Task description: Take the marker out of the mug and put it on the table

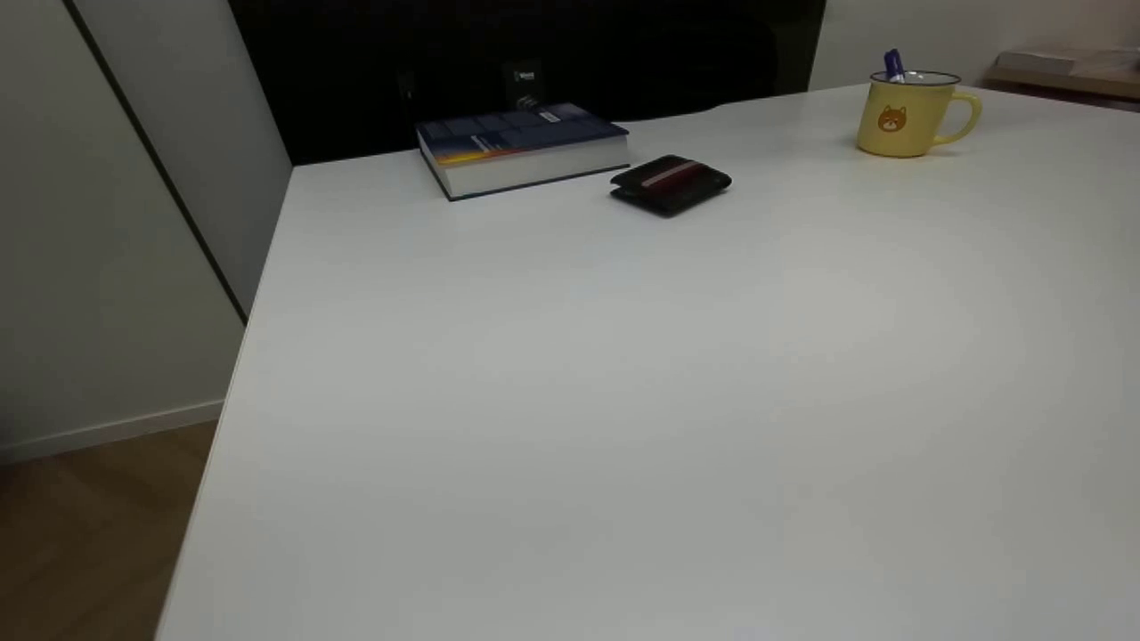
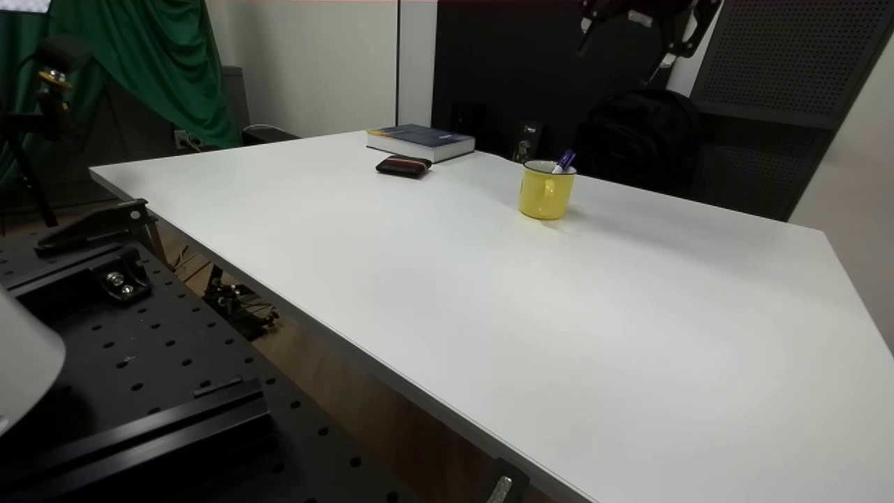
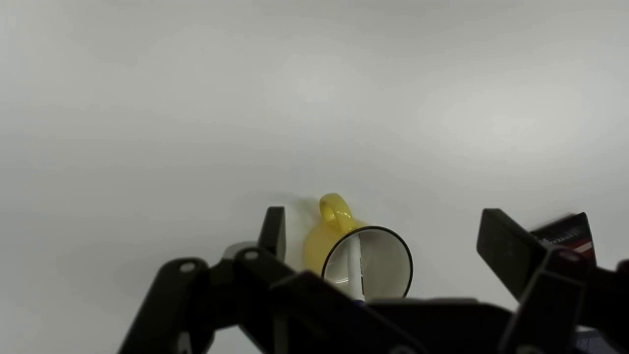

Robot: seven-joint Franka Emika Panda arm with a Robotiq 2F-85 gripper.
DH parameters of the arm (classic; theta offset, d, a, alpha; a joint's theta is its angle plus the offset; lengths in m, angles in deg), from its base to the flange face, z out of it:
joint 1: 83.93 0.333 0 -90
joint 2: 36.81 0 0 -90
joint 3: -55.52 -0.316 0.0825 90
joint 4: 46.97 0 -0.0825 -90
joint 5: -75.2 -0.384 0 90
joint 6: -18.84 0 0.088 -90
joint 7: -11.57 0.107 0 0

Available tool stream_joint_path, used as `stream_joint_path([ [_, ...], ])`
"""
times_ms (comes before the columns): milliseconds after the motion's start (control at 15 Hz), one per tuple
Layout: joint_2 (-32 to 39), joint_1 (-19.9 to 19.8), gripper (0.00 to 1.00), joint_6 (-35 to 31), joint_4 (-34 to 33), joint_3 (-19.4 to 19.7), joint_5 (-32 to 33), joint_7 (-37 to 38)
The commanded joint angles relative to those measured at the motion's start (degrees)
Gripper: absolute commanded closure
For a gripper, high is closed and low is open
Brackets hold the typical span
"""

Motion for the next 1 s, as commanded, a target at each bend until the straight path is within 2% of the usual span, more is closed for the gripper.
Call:
stream_joint_path([
  [0, 7.2, -0.9, 0.0, 0.6, -7.5, -1.7, 0.5, 0.5],
  [267, 12.5, -0.7, 0.0, 0.1, -12.0, -3.0, 0.7, 0.3],
  [933, 20.4, 1.1, 0.0, -2.4, -21.3, -5.1, 2.9, -0.8],
])
